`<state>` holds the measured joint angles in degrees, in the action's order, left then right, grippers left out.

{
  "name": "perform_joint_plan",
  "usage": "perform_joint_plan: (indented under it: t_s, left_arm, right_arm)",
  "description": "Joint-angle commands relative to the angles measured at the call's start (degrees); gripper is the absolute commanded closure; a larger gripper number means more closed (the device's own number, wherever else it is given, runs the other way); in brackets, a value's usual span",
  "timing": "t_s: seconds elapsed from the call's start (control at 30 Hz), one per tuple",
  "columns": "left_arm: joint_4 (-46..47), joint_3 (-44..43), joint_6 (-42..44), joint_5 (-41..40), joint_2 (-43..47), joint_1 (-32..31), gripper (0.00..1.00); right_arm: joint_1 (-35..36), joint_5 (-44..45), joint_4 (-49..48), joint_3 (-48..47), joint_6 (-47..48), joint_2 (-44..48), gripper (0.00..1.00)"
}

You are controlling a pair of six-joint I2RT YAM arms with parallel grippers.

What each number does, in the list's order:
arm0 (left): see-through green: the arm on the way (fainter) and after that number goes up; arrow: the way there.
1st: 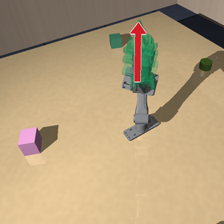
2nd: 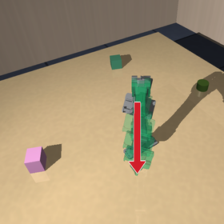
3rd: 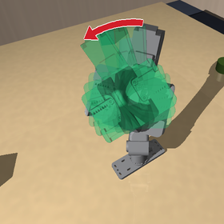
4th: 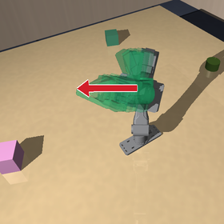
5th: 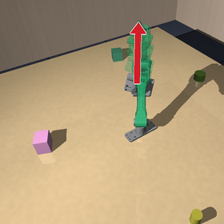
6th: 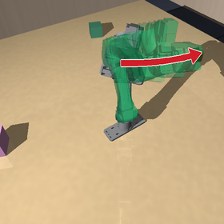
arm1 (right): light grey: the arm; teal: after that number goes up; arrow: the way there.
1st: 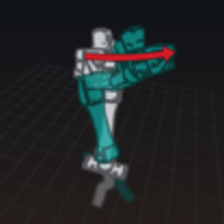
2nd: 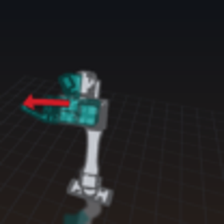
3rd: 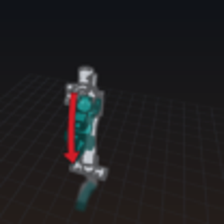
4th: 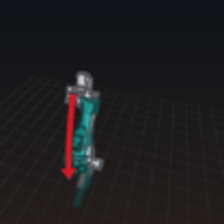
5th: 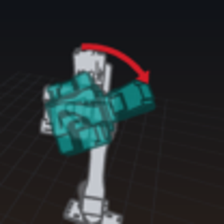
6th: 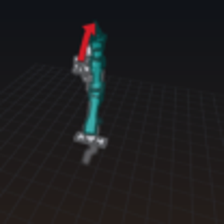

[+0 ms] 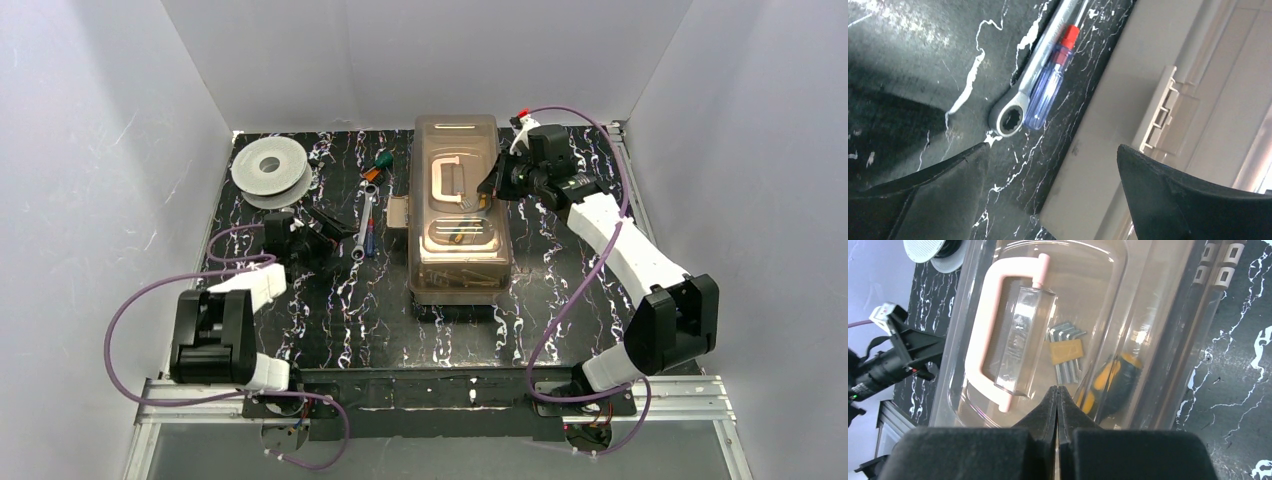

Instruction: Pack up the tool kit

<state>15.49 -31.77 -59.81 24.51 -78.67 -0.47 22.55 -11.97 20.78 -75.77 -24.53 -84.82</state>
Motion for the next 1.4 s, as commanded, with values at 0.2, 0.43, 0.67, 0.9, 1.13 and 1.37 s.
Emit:
perform_joint_plan:
  t_s: [0.2, 0.43, 0.67, 0.9, 1.13, 1.37]
  left_arm:
    - [22.0, -6.4, -11.2, 12.4, -22.8, 1.8, 0.47]
    - [22.9, -10.3, -11.4, 10.6, -27.4, -3.9, 1.0]
    - [7.7, -9.4, -3.4, -2.4, -16.5, -4.8, 1.0]
    - [1.9, -15.3, 0.8, -0.2, -16.9, -6.3, 1.0]
    - [6.4, -18.5, -2.9, 3.4, -25.8, -8.5, 1.0]
    - [24.1, -19.4, -11.8, 10.8, -34.8, -8.9, 1.0]
  right_arm:
    - [-0.7, -2.6, -5.6, 3.3, -1.2, 0.6, 0.99]
    - [-0.7, -2.4, -6.0, 4.0, -1.1, 1.8, 0.99]
    - [-0.7, -2.6, -5.8, 4.0, -1.1, 1.6, 0.99]
    - [-0.7, -3.0, -5.9, 3.8, -1.2, 1.3, 0.99]
    - [-0.7, -3.2, -5.0, 3.0, -1.2, 1.0, 0.99]
    - [-0.7, -3.3, -4.3, 2.0, -1.2, 0.7, 0.99]
